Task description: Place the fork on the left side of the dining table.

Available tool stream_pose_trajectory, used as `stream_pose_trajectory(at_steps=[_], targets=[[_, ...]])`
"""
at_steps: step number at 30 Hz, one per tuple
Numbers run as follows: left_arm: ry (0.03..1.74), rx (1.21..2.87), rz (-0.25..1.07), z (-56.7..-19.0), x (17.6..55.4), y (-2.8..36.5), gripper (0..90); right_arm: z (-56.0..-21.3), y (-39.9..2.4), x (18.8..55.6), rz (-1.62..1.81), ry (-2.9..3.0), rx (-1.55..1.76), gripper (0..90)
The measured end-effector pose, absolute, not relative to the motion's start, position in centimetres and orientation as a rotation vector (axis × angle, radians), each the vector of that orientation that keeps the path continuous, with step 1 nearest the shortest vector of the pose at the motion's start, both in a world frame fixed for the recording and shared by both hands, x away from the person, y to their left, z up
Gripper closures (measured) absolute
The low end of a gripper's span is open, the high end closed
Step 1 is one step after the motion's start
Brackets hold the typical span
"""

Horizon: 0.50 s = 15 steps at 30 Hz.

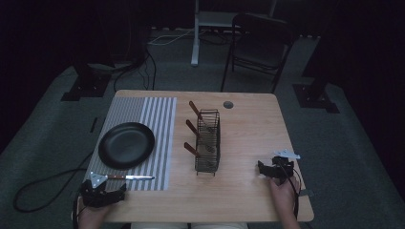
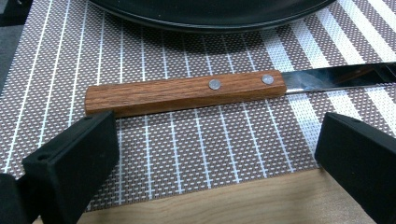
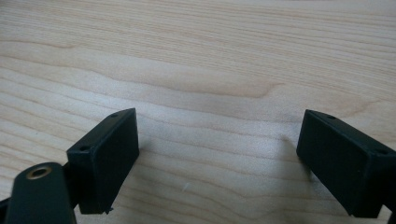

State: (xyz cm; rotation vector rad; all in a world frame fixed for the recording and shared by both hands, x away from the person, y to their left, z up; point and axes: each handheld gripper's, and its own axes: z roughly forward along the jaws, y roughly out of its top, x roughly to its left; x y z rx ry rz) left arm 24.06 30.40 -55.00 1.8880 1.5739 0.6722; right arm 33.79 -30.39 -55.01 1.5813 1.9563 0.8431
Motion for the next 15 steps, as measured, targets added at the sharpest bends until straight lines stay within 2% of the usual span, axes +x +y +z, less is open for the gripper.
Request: stream_pose_trajectory(at_steps=[15], targets=[[1.569,1.901,0.663,-54.91,24.13,30.45,0.0,-55.01,-30.4,33.79,0.843,1.957,1.581,12.6]])
